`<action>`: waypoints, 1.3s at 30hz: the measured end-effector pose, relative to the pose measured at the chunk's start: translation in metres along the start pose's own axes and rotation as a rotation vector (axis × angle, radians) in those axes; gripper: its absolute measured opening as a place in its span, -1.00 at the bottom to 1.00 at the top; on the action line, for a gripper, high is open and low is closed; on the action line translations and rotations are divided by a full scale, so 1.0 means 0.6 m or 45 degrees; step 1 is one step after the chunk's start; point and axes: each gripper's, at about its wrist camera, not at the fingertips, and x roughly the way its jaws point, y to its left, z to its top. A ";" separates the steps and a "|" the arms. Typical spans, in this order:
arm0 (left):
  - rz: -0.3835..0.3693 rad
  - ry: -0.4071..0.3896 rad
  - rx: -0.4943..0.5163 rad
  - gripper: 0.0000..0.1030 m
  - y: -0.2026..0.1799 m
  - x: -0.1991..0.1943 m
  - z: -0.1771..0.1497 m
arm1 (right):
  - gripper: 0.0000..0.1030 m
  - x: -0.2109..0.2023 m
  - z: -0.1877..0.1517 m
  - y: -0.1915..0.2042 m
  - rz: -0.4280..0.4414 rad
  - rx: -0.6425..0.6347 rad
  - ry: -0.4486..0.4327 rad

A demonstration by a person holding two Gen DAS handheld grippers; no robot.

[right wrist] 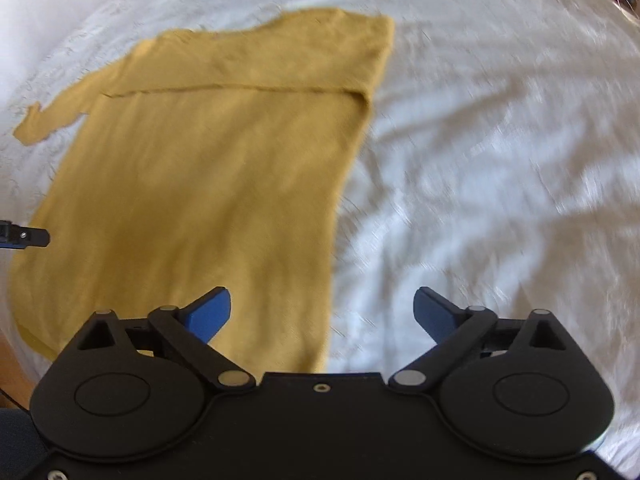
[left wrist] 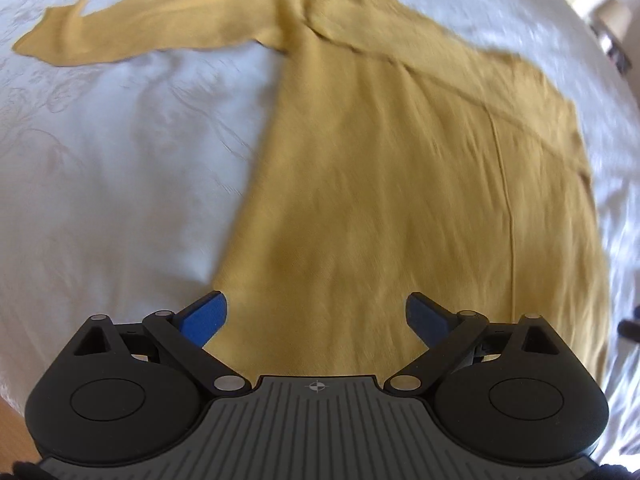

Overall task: Fold small clothes
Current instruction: 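Close the left gripper on the cuff of the other sleeve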

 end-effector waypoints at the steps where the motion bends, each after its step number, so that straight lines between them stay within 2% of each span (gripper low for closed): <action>1: 0.004 -0.018 -0.009 0.89 0.009 -0.005 0.008 | 0.91 -0.001 -0.001 0.012 0.006 -0.006 -0.010; 9: 0.078 -0.157 -0.060 0.89 0.126 -0.046 0.100 | 0.93 0.017 0.030 0.124 0.065 -0.018 -0.008; 16: 0.125 -0.218 -0.134 0.90 0.239 -0.048 0.189 | 0.94 0.046 0.082 0.209 0.097 0.061 -0.004; 22: 0.168 -0.253 -0.225 0.90 0.344 -0.039 0.250 | 0.94 0.064 0.124 0.283 0.094 0.029 0.001; 31: 0.205 -0.251 -0.239 0.90 0.452 0.009 0.334 | 0.94 0.102 0.170 0.364 0.070 -0.005 0.058; 35: 0.207 -0.214 -0.236 0.90 0.475 0.048 0.359 | 0.94 0.123 0.186 0.388 0.062 -0.019 0.099; 37: 0.197 -0.203 -0.220 1.00 0.480 0.066 0.369 | 0.94 0.135 0.192 0.398 0.060 -0.031 0.123; 39: 0.192 -0.207 -0.210 1.00 0.481 0.079 0.373 | 0.95 0.150 0.197 0.406 0.052 -0.048 0.156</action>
